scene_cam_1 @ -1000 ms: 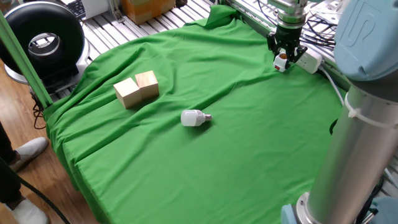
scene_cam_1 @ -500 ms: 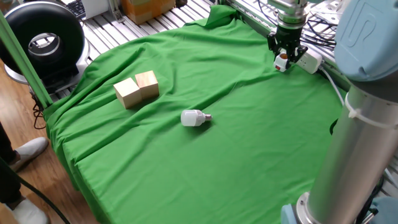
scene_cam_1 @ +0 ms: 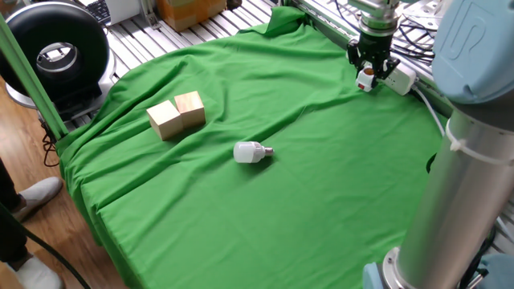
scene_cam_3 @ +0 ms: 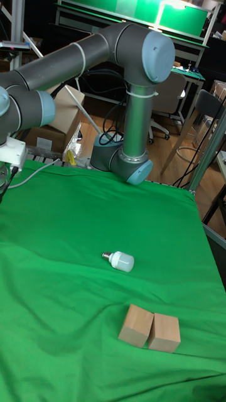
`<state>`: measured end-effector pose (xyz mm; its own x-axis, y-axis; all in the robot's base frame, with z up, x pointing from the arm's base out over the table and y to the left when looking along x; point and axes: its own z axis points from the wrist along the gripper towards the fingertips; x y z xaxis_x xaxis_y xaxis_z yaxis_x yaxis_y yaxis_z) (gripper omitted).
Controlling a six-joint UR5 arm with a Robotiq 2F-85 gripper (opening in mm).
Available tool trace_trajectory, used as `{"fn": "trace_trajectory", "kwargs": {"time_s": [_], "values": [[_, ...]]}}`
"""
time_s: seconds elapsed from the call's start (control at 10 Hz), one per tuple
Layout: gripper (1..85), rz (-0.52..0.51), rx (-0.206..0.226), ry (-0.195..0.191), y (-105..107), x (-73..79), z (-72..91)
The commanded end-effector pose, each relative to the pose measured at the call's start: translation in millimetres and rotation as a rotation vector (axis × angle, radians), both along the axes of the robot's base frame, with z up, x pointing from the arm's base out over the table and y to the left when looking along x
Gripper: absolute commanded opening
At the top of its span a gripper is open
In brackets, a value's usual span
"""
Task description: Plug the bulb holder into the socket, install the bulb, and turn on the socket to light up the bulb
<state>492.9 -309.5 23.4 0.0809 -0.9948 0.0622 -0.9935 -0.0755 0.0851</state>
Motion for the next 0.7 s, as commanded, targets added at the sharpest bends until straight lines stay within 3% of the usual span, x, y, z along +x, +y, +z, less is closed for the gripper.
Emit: {"fn": "trace_trajectory", "kwargs": {"time_s": [0.0, 0.6], "values": [[1.0, -0.003, 0.006, -0.006, -0.9, 0.2, 0.8], [1.0, 0.003, 0.002, -0.008, -5.0, 1.0, 1.7]]}}
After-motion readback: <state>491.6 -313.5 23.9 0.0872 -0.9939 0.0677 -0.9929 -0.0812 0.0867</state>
